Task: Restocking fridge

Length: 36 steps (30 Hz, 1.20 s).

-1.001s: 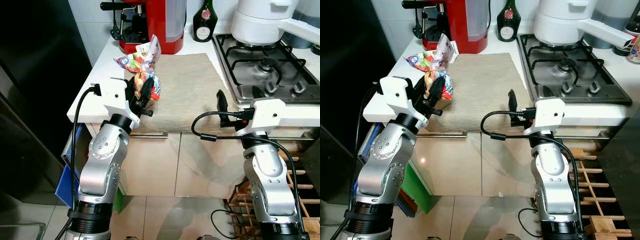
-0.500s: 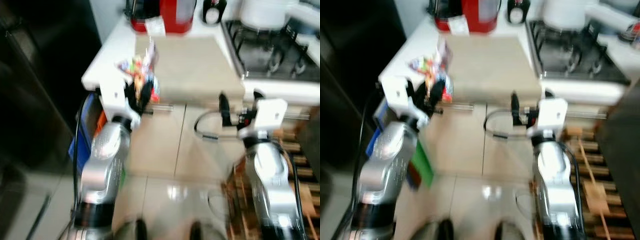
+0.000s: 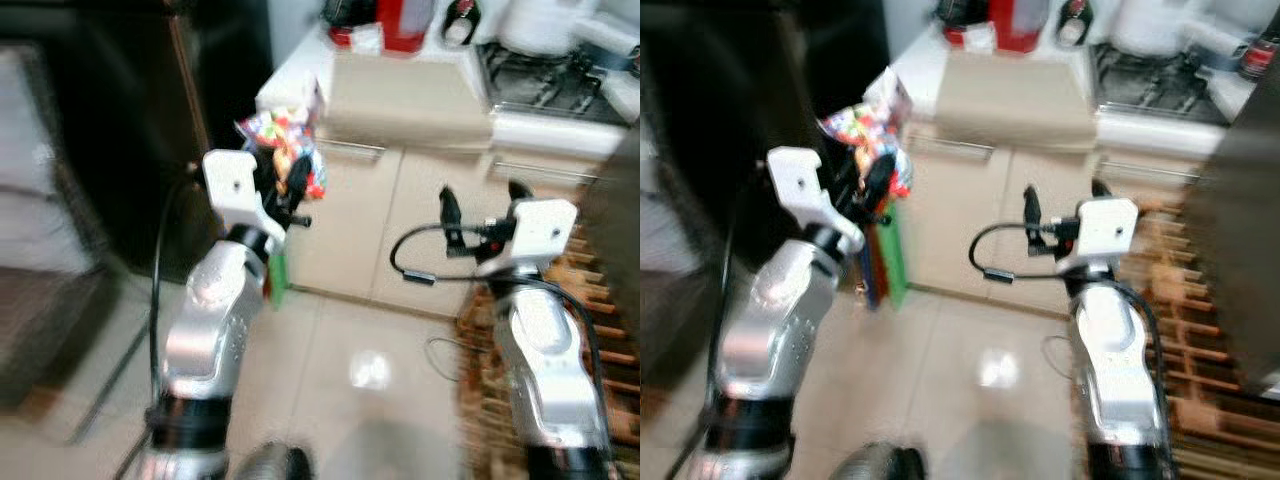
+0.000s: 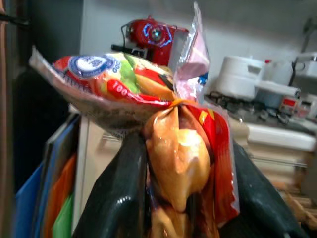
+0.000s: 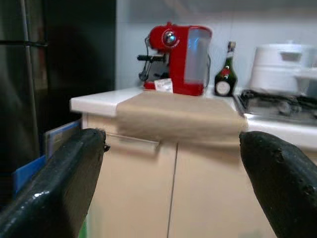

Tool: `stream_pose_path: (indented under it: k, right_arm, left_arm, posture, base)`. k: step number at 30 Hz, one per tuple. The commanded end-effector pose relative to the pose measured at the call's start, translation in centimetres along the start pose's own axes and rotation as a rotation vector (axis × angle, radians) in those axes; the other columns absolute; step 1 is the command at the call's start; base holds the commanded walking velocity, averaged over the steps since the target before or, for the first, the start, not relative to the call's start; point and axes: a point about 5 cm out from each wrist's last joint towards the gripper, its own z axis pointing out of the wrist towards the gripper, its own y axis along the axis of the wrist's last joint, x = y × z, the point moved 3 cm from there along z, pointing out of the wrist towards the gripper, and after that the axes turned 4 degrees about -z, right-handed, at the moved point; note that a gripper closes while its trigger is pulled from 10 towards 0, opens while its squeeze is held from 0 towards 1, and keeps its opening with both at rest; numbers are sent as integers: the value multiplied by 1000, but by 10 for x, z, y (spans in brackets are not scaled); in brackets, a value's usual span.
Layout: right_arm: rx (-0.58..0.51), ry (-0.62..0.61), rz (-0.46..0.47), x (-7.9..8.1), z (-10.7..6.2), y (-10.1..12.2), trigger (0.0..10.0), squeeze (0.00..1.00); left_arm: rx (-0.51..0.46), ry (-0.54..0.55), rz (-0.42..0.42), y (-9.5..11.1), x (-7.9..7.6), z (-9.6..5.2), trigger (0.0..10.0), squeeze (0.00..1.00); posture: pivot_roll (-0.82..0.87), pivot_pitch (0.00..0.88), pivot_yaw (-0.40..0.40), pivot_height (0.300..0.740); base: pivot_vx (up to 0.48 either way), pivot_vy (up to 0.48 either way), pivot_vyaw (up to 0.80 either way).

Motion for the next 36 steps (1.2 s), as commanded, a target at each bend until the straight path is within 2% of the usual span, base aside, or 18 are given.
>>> stream_pose_path:
  k: [1,7,11,23,36]
  right_arm:
    - [-7,-18,-9,-6,1,4,10000,0]
    - [-8,-24,-5,-7,0,3,10000,0]
    - [-7,-26,-12,-8,-1,2,10000,0]
    - [-5,-31,-13,-9,-2,2,10000,0]
    - [-7,-37,-20,-11,-3,2,10000,0]
  left_arm:
    - [-56,-53,18,15,-13,8,10000,0]
    - [-34,-44,28,9,-12,8,10000,0]
    - [-4,-1,41,0,-3,6,10000,0]
    - [1,25,45,-3,2,7,10000,0]
    - [0,-11,26,-5,-10,10,10000,0]
  posture:
    - [-167,0,52,740]
    - [-167,0,52,740]
    - [-172,0,60,740]
    - [-173,0,66,740]
    - [-184,0,70,740]
  base:
    - [0,0,-400]
    - [0,0,-688]
    - [0,-126,0]
    - [0,-473,0]
    - [0,-471,0]
